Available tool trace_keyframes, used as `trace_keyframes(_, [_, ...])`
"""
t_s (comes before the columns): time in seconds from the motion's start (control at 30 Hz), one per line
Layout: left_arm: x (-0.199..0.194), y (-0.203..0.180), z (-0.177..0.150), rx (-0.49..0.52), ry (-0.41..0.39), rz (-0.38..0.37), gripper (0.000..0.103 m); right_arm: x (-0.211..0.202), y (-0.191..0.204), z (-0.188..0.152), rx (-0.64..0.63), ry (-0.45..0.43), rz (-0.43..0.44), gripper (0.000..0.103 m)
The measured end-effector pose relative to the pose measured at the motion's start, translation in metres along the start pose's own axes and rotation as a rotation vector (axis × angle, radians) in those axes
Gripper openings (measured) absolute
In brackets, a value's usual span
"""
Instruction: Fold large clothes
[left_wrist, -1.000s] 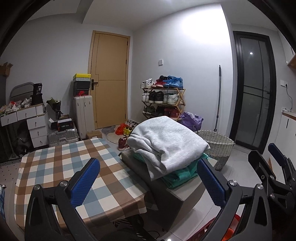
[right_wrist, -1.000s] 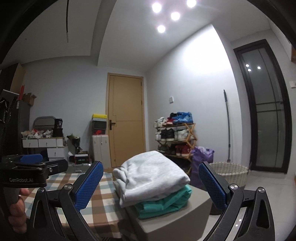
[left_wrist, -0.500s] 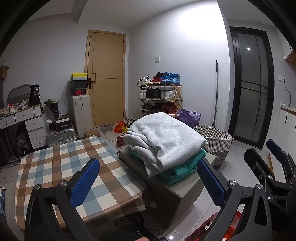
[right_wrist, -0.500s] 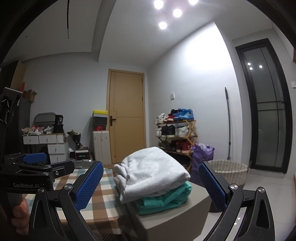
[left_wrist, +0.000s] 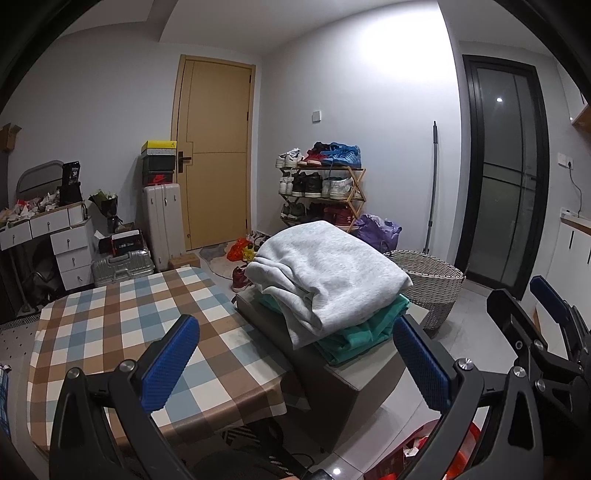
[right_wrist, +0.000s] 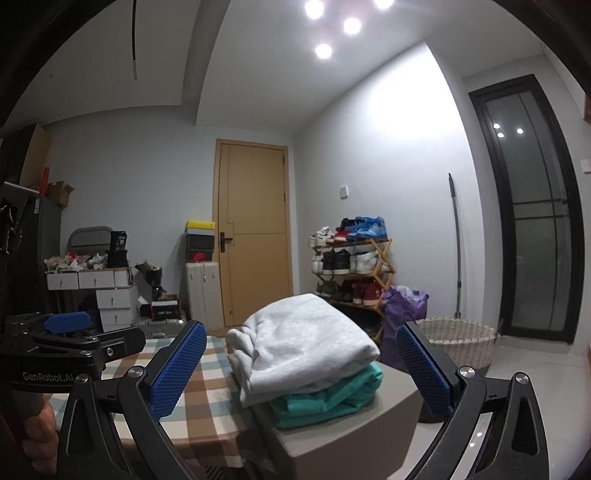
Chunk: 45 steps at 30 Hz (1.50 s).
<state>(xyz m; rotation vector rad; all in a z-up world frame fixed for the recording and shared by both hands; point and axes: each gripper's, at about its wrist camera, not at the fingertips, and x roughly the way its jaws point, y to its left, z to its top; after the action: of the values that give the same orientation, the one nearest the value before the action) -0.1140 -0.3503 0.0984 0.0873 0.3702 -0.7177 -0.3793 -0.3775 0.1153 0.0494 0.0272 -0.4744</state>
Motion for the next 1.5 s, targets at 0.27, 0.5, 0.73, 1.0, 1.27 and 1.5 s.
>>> trace_keyframes(0.27, [0.000,-0.002,0.000,0.012,-0.004,0.011,0.102,0.001,-0.001,0.000,0.006,-0.003,0.002,0.103])
trace_keyframes(0.5, [0.000,-0.005,0.000,0.018,0.000,0.011,0.102,0.001,-0.002,0.001,0.002,-0.004,-0.001,0.103])
trace_keyframes(0.73, [0.001,-0.006,0.000,0.019,0.000,0.010,0.102,-0.001,-0.001,0.000,0.003,-0.006,0.001,0.103])
trace_keyframes(1.0, [0.001,-0.008,-0.001,0.012,0.008,-0.002,0.102,0.001,-0.003,0.000,0.014,0.005,0.005,0.103])
trace_keyframes(1.27, [0.000,-0.008,-0.002,0.011,0.008,0.003,0.102,-0.001,-0.006,0.001,0.019,0.004,-0.006,0.103])
trace_keyframes(1.5, [0.001,-0.005,-0.001,0.003,0.005,0.005,0.102,0.002,-0.011,0.000,0.047,0.029,-0.007,0.103])
